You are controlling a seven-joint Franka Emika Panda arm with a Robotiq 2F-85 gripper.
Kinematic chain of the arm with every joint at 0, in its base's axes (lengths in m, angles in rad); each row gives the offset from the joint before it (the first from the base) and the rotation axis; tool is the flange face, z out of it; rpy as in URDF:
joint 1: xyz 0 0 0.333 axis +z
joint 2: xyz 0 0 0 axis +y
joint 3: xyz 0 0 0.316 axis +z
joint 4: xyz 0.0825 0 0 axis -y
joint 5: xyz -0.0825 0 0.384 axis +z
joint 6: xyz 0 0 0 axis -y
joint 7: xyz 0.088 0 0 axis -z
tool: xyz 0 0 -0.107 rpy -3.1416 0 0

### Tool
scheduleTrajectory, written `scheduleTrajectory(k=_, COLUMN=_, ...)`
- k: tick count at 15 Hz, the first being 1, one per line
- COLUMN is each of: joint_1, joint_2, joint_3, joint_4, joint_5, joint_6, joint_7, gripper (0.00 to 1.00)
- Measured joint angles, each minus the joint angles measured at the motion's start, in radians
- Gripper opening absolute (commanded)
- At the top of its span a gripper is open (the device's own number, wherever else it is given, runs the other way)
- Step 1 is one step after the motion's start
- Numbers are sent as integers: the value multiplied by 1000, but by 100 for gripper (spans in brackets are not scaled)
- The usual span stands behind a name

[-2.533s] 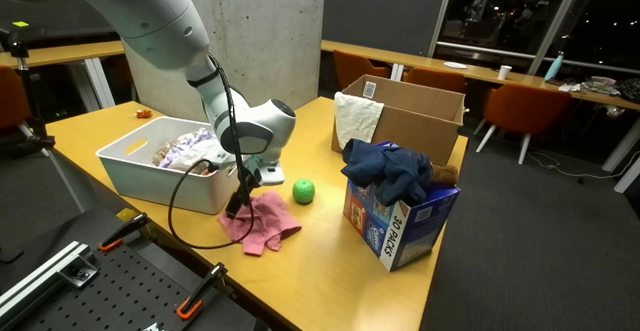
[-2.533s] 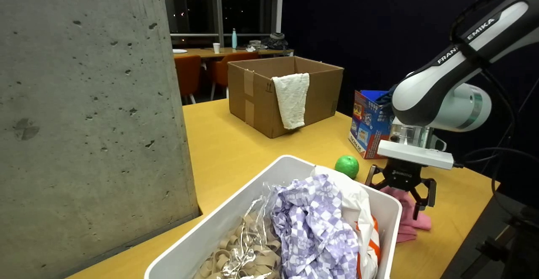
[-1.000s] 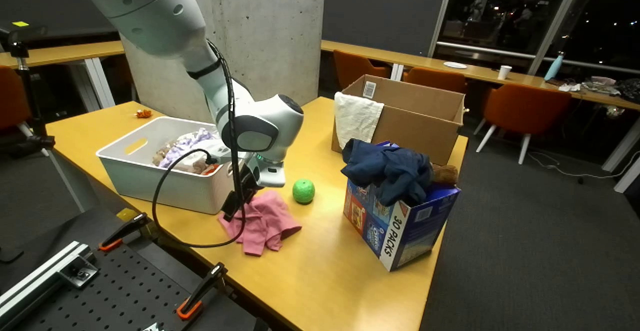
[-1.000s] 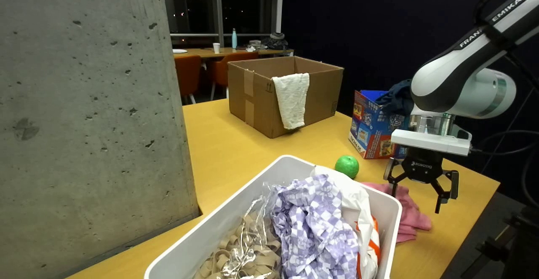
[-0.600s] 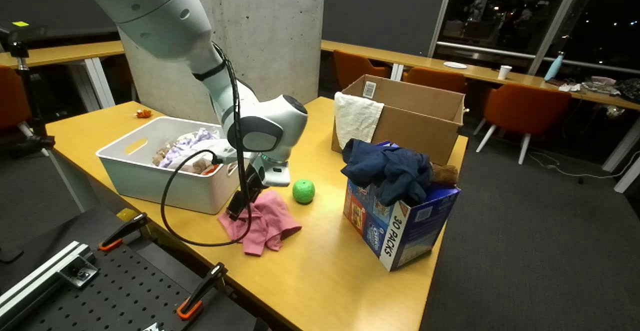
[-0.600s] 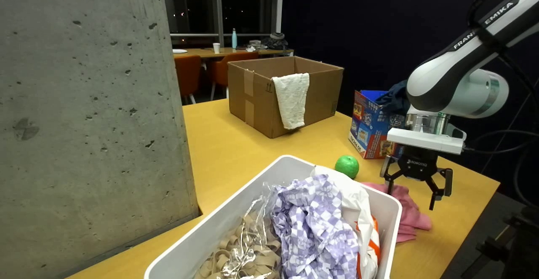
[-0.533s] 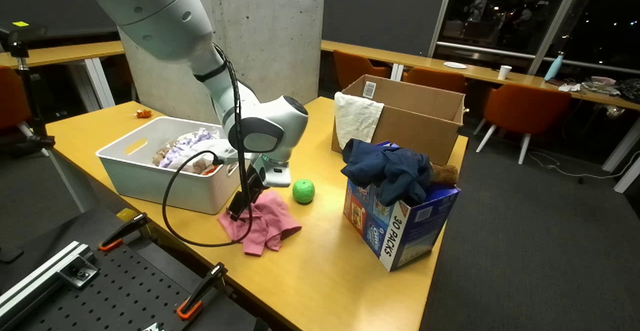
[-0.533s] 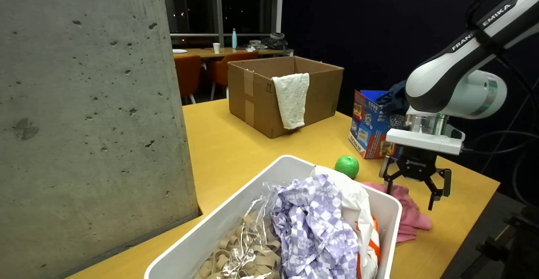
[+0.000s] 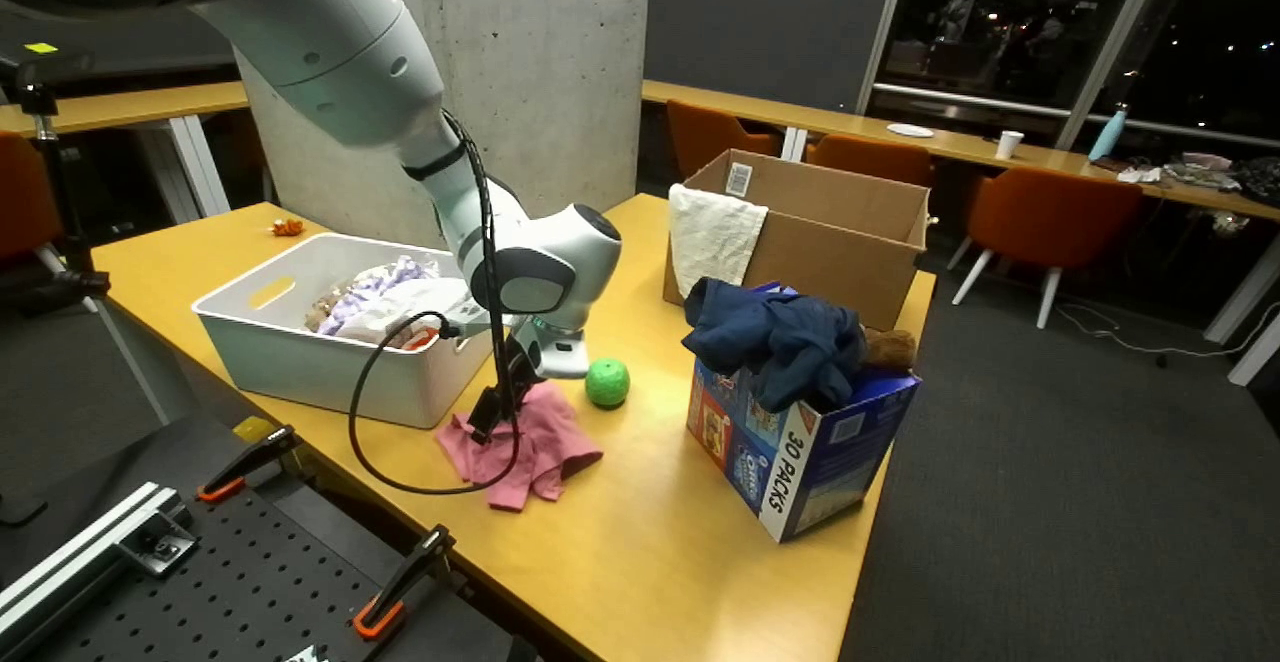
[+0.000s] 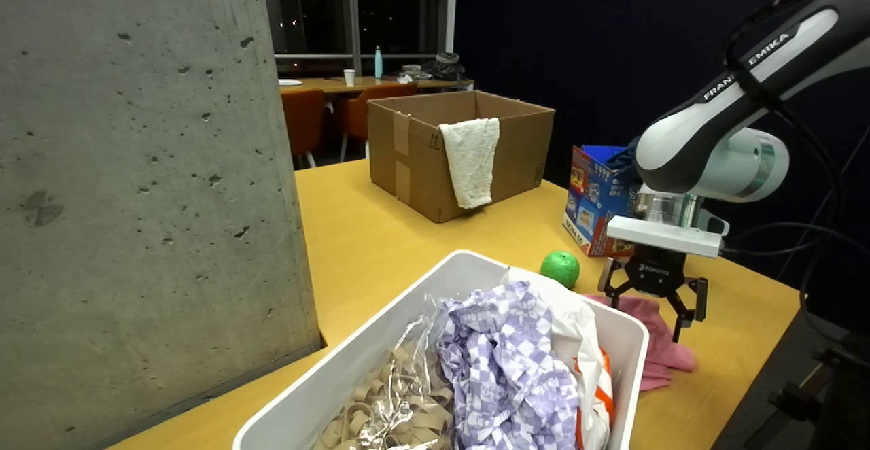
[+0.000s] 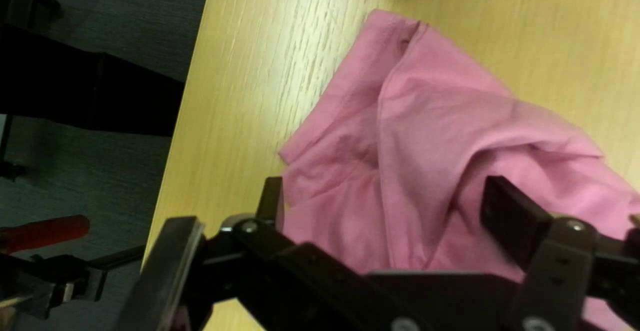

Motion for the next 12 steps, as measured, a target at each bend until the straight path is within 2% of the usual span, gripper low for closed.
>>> scheduleTrajectory(k=9, joint_1=27, joint_2=4, joint_3=24, joint_4=0, joint_5=0, joint_6=0, joint_7=0, gripper=5)
scheduleTrajectory(k=10, joint_1=28, joint_2=3, joint_3=24, joint_4=0, joint_5=0, joint_6=1, joint_7=0, gripper=0)
scheduleTrajectory(k=12, joint_1=28, joint_2=1, joint_3=24, joint_4=-1, joint_5=0, joint_6=1, joint_7=0, gripper=0)
